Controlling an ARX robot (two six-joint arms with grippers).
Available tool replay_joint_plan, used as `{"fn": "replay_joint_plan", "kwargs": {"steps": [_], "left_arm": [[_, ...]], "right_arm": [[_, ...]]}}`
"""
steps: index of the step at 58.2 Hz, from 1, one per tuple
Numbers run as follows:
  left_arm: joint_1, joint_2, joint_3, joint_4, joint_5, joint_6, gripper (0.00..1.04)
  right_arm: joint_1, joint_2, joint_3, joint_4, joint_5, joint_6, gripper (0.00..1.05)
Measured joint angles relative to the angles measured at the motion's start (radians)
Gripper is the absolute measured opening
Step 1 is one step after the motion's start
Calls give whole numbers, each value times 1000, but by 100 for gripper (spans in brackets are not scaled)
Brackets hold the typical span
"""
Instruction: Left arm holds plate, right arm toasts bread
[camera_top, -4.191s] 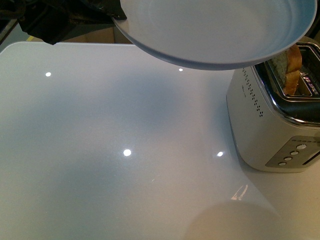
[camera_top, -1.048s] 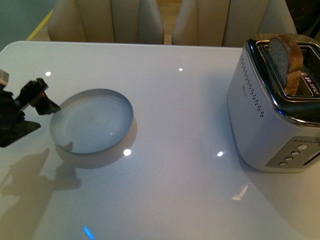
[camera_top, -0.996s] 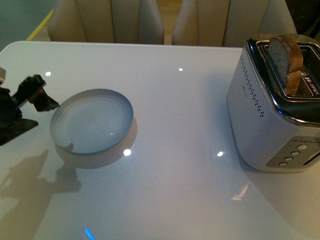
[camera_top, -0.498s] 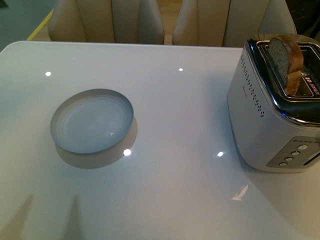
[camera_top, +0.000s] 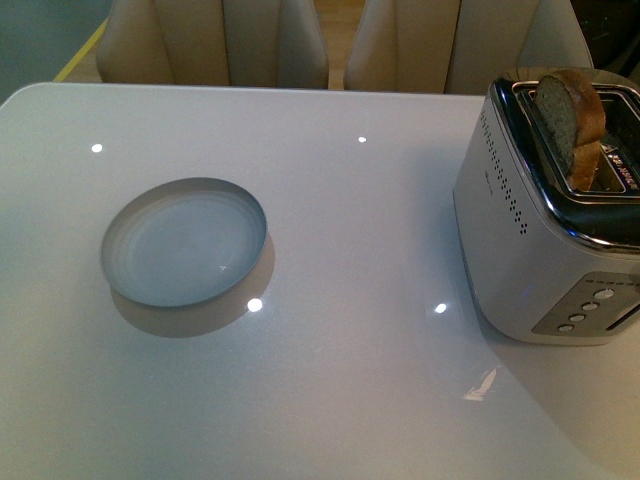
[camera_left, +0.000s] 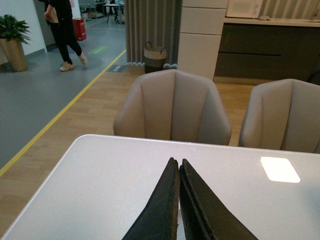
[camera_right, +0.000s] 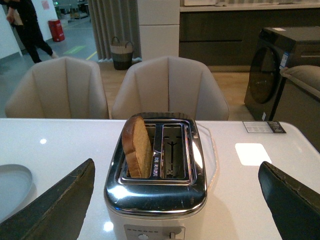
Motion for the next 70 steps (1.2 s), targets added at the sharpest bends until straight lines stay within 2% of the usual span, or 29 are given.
{"fn": "replay_joint_plan", "kwargs": {"steps": [26, 31, 70], "left_arm": [[18, -333, -177, -161, 3, 2, 3], [18, -343, -215, -121, 3, 2, 3], [18, -748, -234, -496, 3, 4, 3]], "right_arm": [[0, 0, 0, 0, 0, 0, 96], [0, 0, 0, 0, 0, 0, 96], [0, 0, 0, 0, 0, 0, 96]]}}
